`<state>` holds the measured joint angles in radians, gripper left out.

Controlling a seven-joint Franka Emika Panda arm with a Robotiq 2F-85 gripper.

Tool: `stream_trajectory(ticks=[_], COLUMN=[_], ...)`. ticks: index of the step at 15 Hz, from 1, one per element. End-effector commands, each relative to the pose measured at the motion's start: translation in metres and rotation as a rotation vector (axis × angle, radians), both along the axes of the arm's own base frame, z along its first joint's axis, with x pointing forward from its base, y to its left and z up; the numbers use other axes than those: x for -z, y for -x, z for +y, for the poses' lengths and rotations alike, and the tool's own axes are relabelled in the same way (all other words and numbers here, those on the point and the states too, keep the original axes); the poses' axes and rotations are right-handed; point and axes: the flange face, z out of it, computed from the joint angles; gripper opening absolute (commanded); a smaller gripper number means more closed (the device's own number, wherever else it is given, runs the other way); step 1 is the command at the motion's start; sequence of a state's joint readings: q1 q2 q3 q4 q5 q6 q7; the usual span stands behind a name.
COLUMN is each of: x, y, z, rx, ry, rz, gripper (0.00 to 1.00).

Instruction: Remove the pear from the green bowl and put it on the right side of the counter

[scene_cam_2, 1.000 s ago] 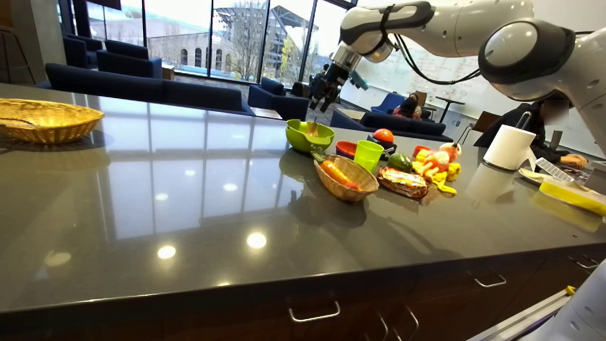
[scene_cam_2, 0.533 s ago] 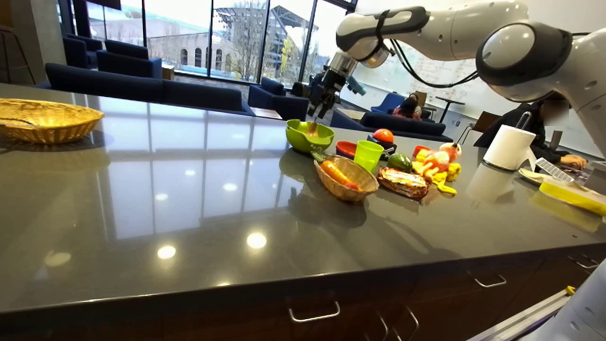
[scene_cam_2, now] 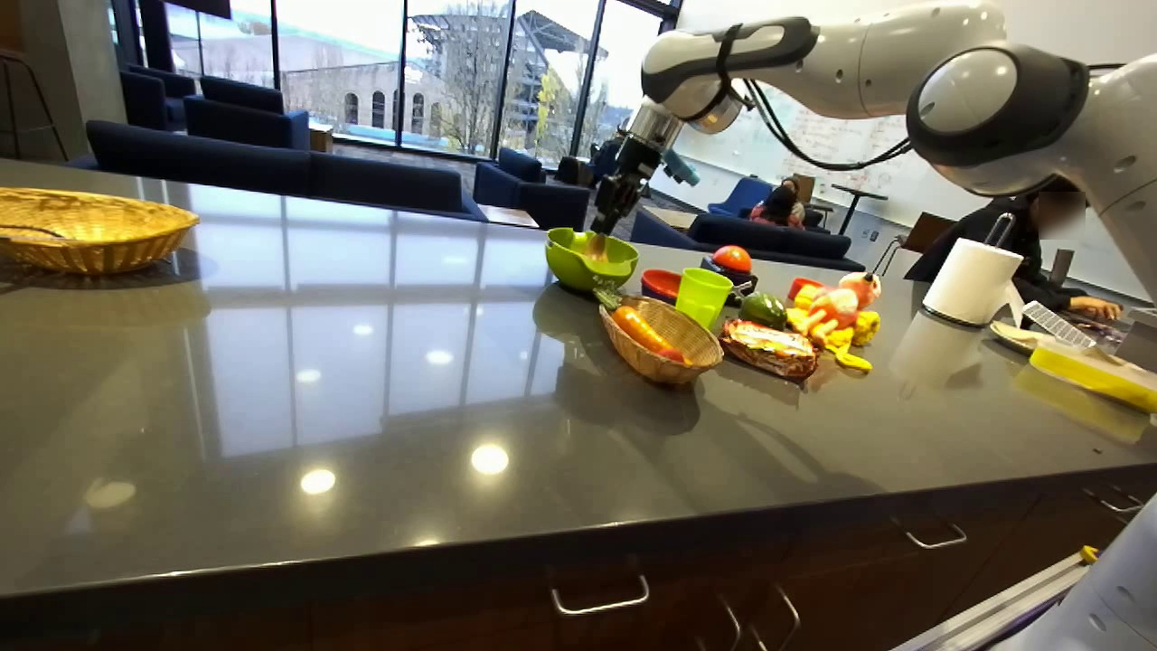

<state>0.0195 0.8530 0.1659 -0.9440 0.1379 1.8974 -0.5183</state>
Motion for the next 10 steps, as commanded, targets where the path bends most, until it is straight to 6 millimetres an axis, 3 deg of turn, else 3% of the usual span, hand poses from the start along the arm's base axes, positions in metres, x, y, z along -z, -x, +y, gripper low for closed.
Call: stream_trajectory(ticks=[1, 3, 10], x=[-0.001, -0.002, -0.013], y=[0.001, 0.001, 0.002], z=[-0.002, -0.002, -0.001], rx=[-0.002, -0.002, -0.001], ry=[0.015, 0.019, 0.035], rz=[0.009, 0.007, -0.01], gripper=[0.14, 0.01, 0.02])
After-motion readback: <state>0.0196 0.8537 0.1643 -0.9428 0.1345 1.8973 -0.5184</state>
